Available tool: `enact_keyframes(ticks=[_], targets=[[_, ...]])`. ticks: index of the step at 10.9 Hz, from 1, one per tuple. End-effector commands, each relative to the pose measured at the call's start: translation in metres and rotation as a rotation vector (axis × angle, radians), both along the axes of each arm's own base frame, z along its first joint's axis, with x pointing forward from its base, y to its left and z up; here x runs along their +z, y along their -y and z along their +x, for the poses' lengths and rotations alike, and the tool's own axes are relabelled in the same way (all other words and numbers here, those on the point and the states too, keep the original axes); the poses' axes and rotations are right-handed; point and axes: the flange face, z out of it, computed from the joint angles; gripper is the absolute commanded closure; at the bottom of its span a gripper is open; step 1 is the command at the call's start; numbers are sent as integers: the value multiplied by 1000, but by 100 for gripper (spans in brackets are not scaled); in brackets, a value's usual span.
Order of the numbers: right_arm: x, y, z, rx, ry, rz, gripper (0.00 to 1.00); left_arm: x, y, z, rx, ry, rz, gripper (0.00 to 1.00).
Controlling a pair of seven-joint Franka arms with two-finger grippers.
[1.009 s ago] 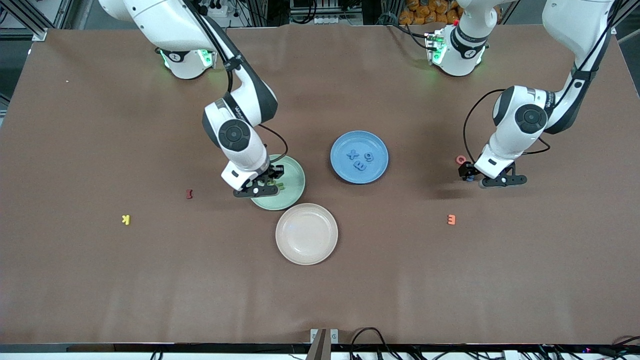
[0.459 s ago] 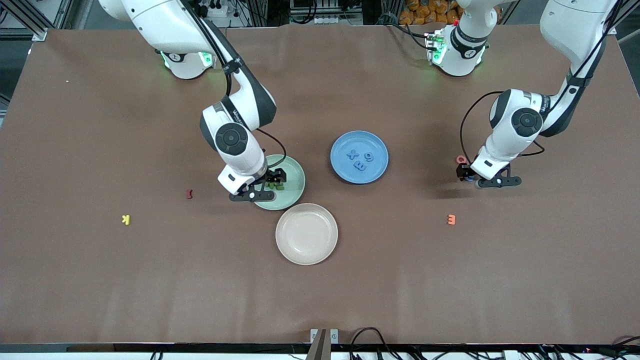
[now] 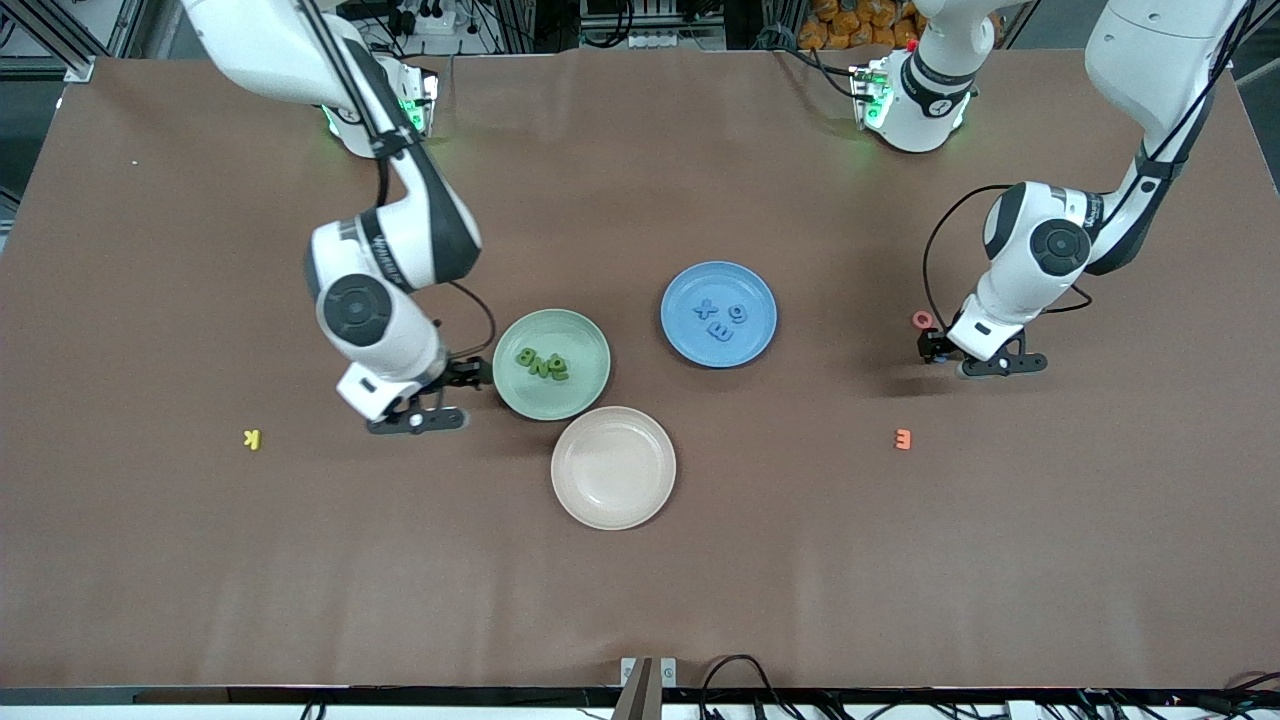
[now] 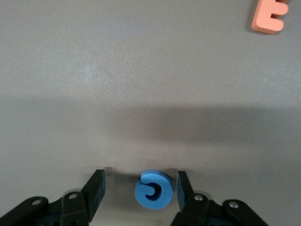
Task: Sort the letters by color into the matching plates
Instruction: 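Release the q and withdraw the right gripper while the left gripper lifts c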
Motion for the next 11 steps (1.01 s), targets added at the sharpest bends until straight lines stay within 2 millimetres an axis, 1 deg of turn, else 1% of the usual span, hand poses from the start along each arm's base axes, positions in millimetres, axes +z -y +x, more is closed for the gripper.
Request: enact_keyframes(ticks=[1,3,5,6,7,9,10,11], targets=[[26,73,24,-4,9,11,0,-2,-2,-2,-28,12,2,32],[32,123,37,-14,19,9,0,-2,0,-1,-29,14,1,32],[43,158,47,-40,40,3,0,-6,0,-1,-29,8,-2,32],[45,179,51,-61,47,-8,0,-9,1,-1,-30,2,-4,33],[47,196,53,-61,51,-25,0,-9,2,-1,-32,2,-4,41],[48,225,55,-44,48,-31,0,-11,3,-1,-34,-1,-6,68],[48,236,55,-42,46,-32,0,-11,5,-1,-36,0,-6,89],[49,250,55,-39,47,-38,0,-12,5,0,-34,-2,-8,100]])
